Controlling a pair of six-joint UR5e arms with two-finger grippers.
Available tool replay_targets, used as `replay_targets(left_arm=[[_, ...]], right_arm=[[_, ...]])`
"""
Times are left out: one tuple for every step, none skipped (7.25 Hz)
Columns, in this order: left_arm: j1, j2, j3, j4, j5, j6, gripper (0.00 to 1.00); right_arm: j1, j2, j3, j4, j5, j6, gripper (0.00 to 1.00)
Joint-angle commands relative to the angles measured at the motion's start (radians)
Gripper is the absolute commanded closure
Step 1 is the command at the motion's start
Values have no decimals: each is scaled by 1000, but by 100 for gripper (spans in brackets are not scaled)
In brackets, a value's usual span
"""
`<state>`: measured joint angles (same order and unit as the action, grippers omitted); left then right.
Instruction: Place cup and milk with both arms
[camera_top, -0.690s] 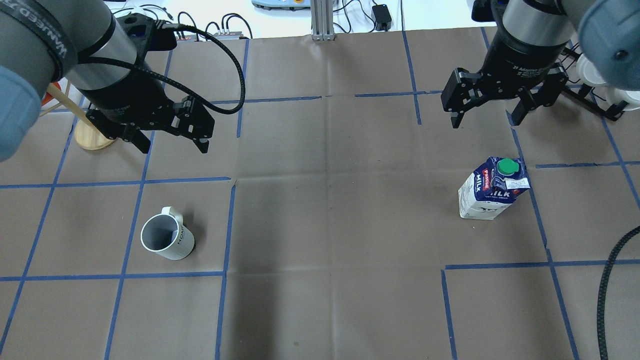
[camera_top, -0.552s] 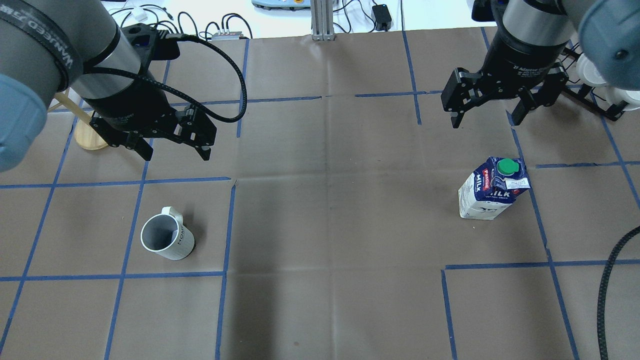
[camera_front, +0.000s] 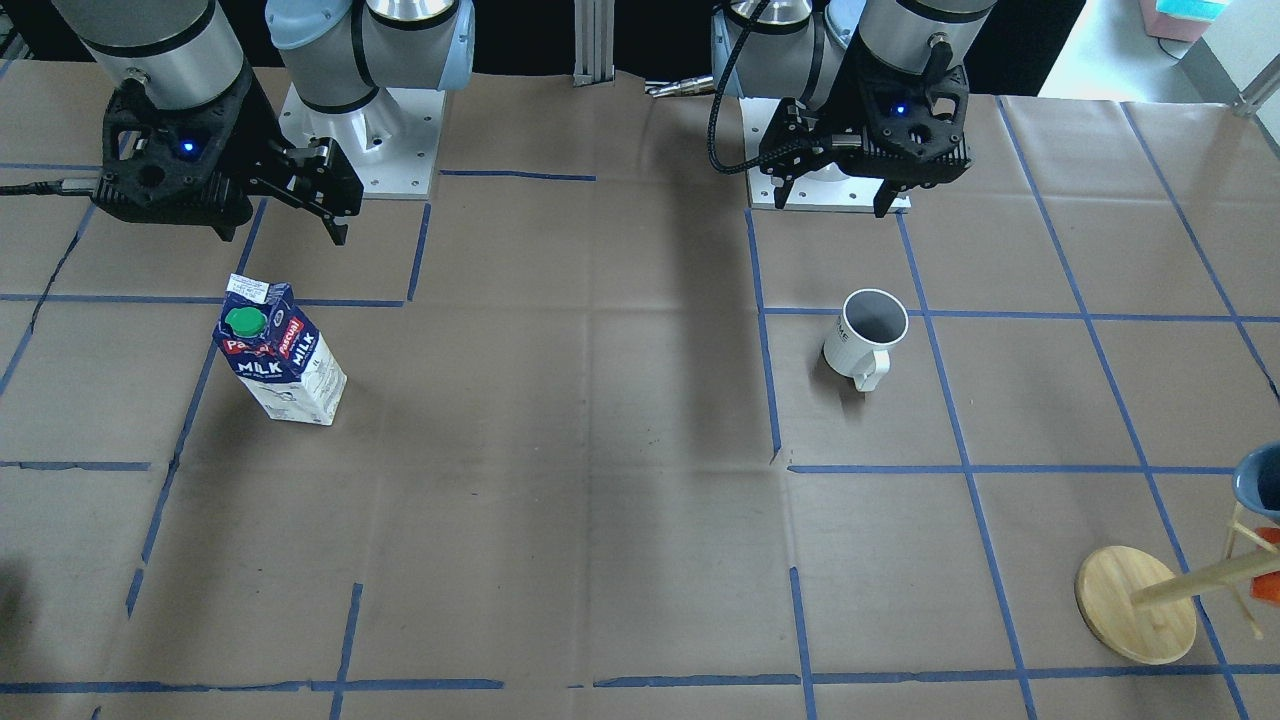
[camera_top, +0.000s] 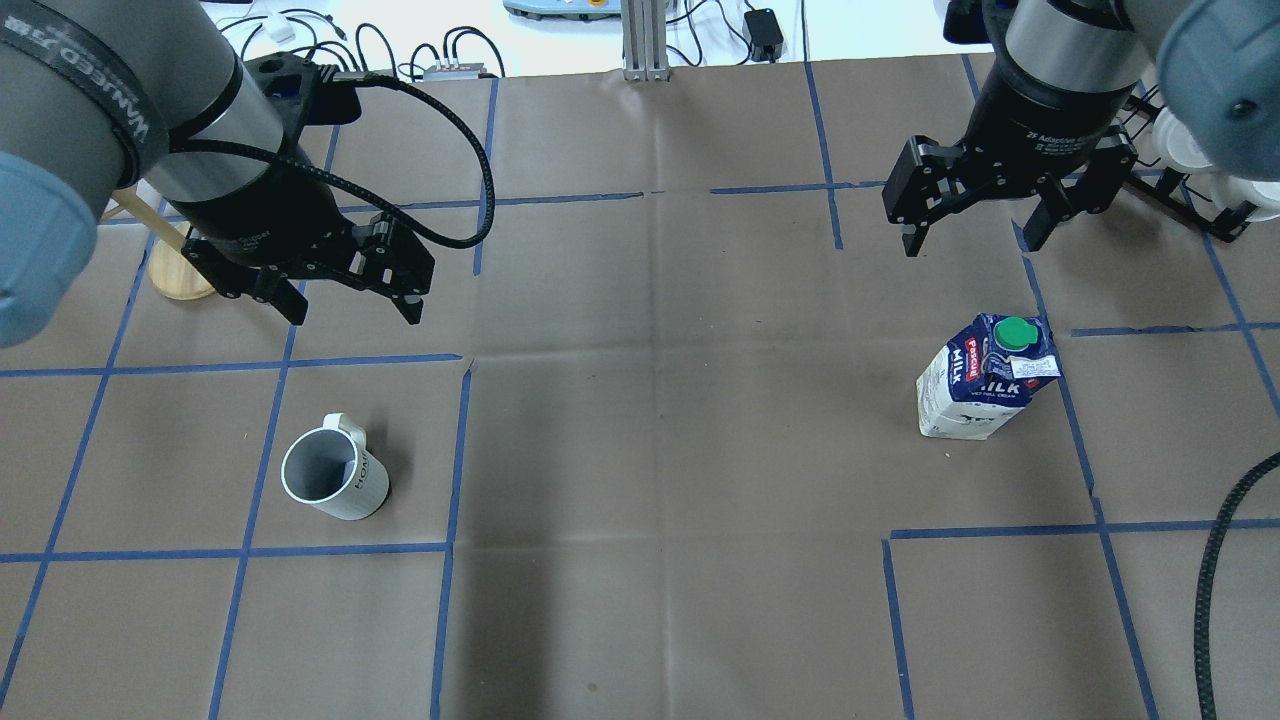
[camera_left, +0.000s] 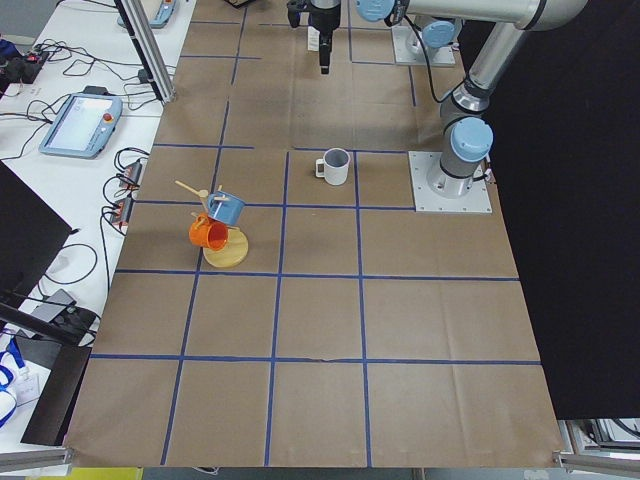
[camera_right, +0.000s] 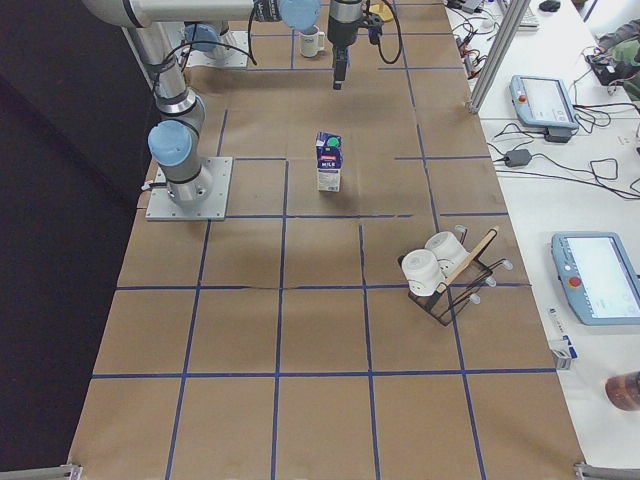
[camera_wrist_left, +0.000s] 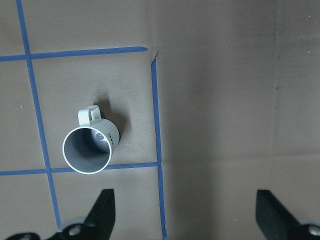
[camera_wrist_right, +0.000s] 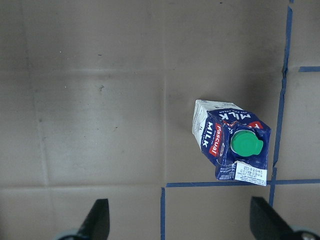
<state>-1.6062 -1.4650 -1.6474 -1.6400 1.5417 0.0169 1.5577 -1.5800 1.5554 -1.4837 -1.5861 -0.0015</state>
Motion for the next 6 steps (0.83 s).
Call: replay_targets(left_arm=[[0,-1,0,0,0,-2,0],[2,-1,-2,0,0,0,0],[0,-1,0,0,0,-2,0],[0,-1,0,0,0,-2,0],[3,-5,0,2,-2,-2,0],[3,0,9,3,0,0,0]], right_arm=[[-1,0,0,0,0,0,0],[-1,0,0,0,0,0,0],[-1,0,0,0,0,0,0],[1,0,0,0,0,0,0],[-1,0,0,0,0,0,0],[-1,0,0,0,0,0,0]])
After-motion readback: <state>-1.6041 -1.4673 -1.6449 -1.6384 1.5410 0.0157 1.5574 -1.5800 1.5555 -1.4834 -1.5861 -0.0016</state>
